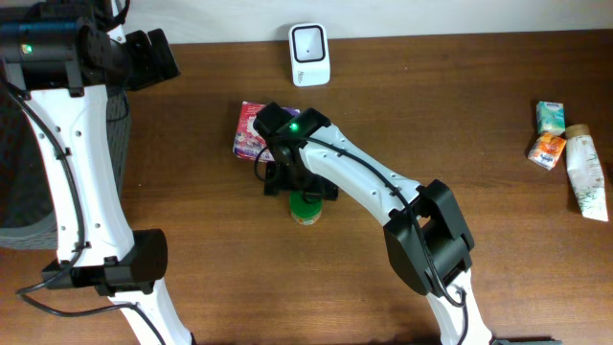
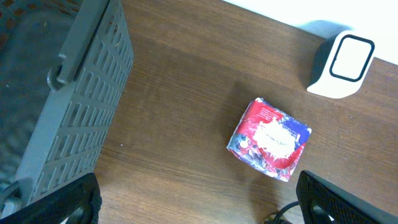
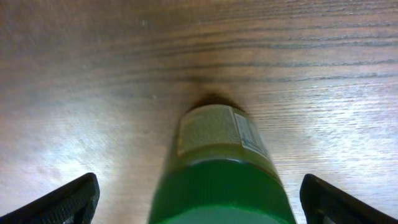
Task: Scan the item barcode
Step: 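Grasp the green-lid jar from above with the right gripper, then lift the jar and hold it to the white scanner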
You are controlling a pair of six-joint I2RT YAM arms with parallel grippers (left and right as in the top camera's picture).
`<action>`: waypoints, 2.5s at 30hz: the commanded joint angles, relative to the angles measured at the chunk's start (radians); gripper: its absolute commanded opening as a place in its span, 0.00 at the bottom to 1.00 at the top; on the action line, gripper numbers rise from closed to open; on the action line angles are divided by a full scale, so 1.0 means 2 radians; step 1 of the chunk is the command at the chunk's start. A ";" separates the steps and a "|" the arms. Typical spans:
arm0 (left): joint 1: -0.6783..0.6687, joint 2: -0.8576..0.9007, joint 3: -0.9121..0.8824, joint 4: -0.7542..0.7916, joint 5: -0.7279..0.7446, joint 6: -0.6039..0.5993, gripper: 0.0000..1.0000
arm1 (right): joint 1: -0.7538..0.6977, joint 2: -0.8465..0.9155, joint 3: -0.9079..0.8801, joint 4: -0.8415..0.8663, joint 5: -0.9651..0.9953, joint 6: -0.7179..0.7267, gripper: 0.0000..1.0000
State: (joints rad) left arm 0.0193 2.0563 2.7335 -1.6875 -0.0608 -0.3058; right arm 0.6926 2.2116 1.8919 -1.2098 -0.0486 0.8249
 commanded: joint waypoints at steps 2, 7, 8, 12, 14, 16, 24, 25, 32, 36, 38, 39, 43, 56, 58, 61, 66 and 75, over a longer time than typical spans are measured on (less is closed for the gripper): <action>0.002 -0.009 0.005 0.000 -0.004 0.004 0.99 | -0.003 -0.007 0.008 0.016 -0.016 0.039 0.99; 0.002 -0.009 0.005 0.000 -0.004 0.004 0.99 | -0.003 -0.007 0.008 0.015 -0.040 0.039 0.99; 0.002 -0.009 0.005 0.000 -0.004 0.004 0.99 | -0.003 -0.007 0.008 -0.002 -0.039 0.067 0.99; 0.002 -0.009 0.005 0.000 -0.004 0.004 0.99 | -0.003 -0.007 0.008 -0.058 -0.035 0.227 0.99; 0.002 -0.009 0.005 0.000 -0.004 0.004 0.99 | -0.003 -0.007 0.008 -0.055 -0.035 0.252 0.99; 0.002 -0.009 0.005 0.000 -0.004 0.004 0.99 | -0.003 -0.007 0.008 -0.055 -0.035 0.319 0.99; 0.002 -0.009 0.005 0.000 -0.004 0.004 0.99 | -0.003 0.000 0.007 -0.027 -0.035 0.369 0.99; 0.002 -0.009 0.005 0.000 -0.004 0.004 0.99 | -0.003 0.002 0.006 -0.023 -0.035 0.369 0.99; 0.002 -0.009 0.005 0.000 -0.004 0.004 0.99 | -0.003 0.002 -0.006 -0.018 -0.036 0.368 0.79; 0.002 -0.009 0.005 0.000 -0.004 0.004 0.99 | -0.003 0.002 -0.017 -0.021 -0.036 0.368 0.80; 0.002 -0.009 0.005 0.000 -0.004 0.004 0.99 | -0.003 0.002 -0.035 -0.021 -0.036 0.368 0.80; 0.002 -0.009 0.005 0.000 -0.004 0.004 0.99 | -0.003 0.002 -0.044 -0.020 -0.036 0.368 0.80; 0.002 -0.009 0.005 0.000 -0.004 0.004 0.99 | -0.003 0.002 -0.051 -0.014 -0.036 0.368 0.71; 0.002 -0.009 0.005 0.000 -0.004 0.004 0.99 | -0.116 -0.025 0.021 -0.015 -0.072 0.114 0.51; 0.002 -0.009 0.005 0.000 -0.004 0.004 0.99 | -0.159 -0.025 0.042 -0.007 -0.150 0.045 0.51; 0.002 -0.009 0.005 0.000 -0.004 0.004 0.99 | -0.225 -0.025 0.047 0.037 -0.339 -0.067 0.51; 0.002 -0.009 0.005 0.000 -0.004 0.004 0.99 | -0.299 -0.025 0.047 0.062 -0.527 -0.096 0.51; 0.002 -0.009 0.005 0.000 -0.004 0.004 0.99 | -0.329 -0.025 0.047 0.113 -0.678 -0.094 0.51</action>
State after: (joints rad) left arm 0.0193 2.0563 2.7335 -1.6875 -0.0608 -0.3058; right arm 0.0288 2.2097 1.9621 -0.9897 -1.3121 0.6502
